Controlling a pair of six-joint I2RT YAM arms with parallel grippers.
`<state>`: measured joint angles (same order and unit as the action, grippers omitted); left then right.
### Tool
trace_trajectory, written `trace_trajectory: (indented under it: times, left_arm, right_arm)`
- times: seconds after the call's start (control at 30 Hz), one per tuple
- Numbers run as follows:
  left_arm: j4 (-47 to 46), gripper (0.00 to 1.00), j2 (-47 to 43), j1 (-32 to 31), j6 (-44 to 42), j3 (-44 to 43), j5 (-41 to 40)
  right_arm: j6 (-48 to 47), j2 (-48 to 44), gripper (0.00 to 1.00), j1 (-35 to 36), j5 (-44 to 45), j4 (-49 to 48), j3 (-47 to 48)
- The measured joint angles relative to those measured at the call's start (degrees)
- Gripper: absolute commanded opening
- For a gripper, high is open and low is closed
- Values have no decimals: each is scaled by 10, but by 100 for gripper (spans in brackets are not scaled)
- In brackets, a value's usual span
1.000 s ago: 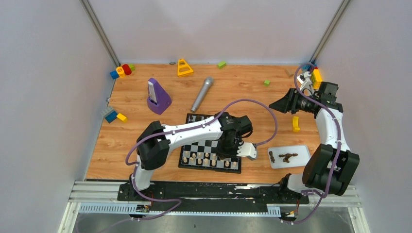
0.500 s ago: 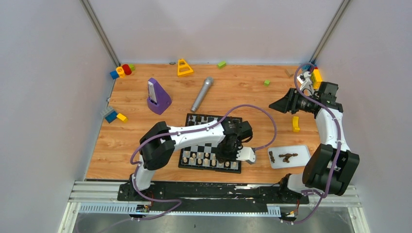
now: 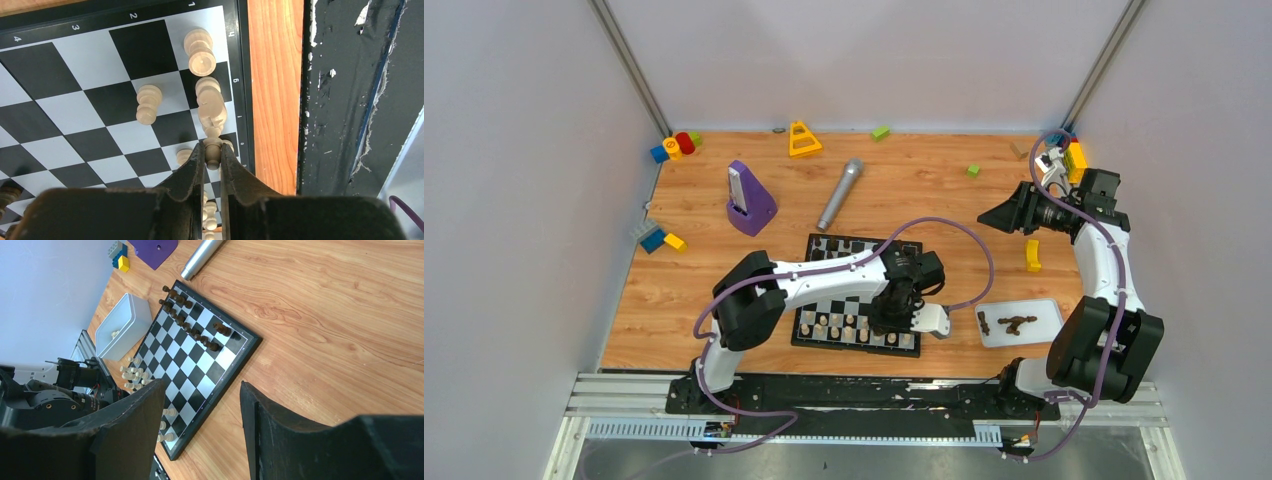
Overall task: Set up the chess pieces on the board
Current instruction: Place the chess piece on the chessboard.
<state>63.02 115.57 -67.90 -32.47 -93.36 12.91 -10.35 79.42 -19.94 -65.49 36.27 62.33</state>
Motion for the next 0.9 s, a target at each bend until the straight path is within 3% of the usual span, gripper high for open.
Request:
trace_trajectory:
  times: [0.4, 0.7, 0.9]
  left_arm:
    - [-2, 44, 0, 0, 5, 1, 1]
    - [-1, 53, -4, -1, 5, 1, 3]
    - [1, 55, -57, 12, 5, 1, 6]
  right_arm:
    - [0, 0, 58, 0, 0, 2, 0]
    - [0, 1, 58, 0, 0, 4, 0]
    - [0, 6, 58, 0, 0, 4, 1]
